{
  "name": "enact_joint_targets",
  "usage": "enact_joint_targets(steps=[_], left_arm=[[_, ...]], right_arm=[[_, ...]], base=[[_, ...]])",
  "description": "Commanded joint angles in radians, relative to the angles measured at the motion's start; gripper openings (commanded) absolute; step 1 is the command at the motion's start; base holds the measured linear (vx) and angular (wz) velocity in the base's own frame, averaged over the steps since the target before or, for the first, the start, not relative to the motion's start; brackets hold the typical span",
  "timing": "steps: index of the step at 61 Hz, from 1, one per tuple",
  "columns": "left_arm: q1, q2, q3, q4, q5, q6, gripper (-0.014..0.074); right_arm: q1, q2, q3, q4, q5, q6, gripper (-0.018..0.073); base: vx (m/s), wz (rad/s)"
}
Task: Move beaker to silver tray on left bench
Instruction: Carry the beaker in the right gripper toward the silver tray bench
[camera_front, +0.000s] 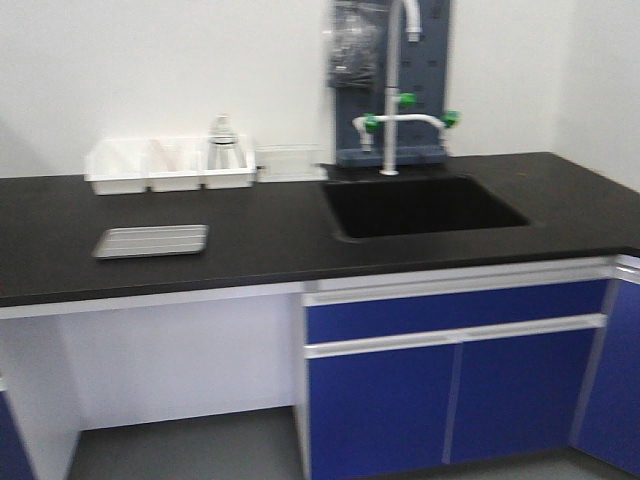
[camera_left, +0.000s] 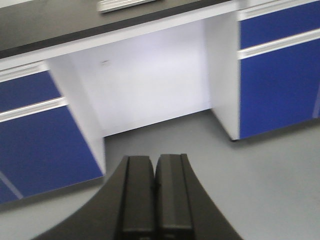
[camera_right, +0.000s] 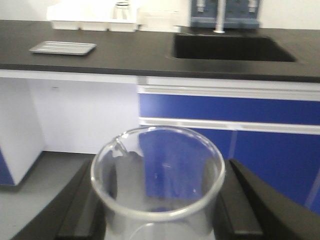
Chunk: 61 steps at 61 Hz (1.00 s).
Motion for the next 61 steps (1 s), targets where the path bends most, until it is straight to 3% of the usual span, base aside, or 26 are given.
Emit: enact_joint_targets(steps=[1, 32, 61], left_arm=[[-0.007, -0.007, 0.020, 0.000, -0.078, -0.002, 0.0001], [-0.007, -0.007, 0.020, 0.000, -0.078, -0.002, 0.0001], [-0.007, -0.007, 0.020, 0.000, -0.078, -0.002, 0.0001]], right_arm=[[-0.003, 0.006, -0.029, -0.011, -0.078, -0.005, -0.0011], [-0.003, 0.006, -0.029, -0.011, -0.078, -0.005, -0.0011], [-0.001, 0.006, -0.029, -0.011, -0.078, -0.005, -0.0011]], base=[[0.19, 0.73], [0.29, 0.64], [0.45, 0.14]])
